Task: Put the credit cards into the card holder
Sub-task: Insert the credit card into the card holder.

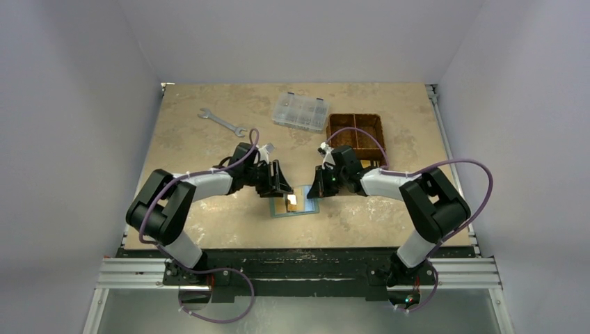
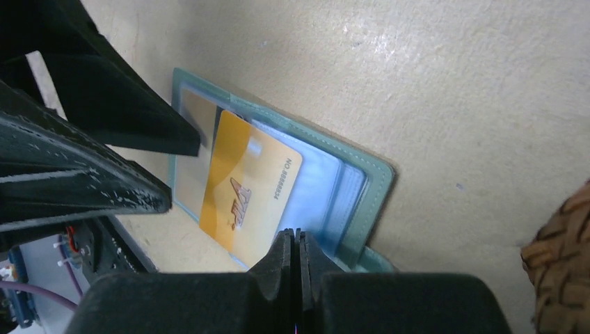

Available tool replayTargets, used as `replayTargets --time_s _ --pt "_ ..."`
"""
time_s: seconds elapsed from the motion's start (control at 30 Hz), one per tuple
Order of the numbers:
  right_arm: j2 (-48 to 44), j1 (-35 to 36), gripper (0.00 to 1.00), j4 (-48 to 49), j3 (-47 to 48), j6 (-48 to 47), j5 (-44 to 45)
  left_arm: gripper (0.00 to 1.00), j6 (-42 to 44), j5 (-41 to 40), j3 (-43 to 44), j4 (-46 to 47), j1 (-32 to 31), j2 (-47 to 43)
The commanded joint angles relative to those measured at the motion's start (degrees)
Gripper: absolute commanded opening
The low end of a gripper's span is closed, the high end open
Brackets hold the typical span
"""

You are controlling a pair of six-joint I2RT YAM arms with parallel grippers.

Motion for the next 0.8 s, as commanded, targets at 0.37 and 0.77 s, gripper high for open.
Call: replayTargets --time_s 0.37,0.77 --pt "-3.6 -0.1 0.13 -6.0 0.4 -1.6 4.9 0.56 3.1 -5.0 3.5 -7.2 -3.5 -1.3" --pt "-2.7 -0.1 0.15 -1.7 -0.9 0.9 1.0 0.55 -3.2 -2.9 7.1 3.1 -10.4 4.9"
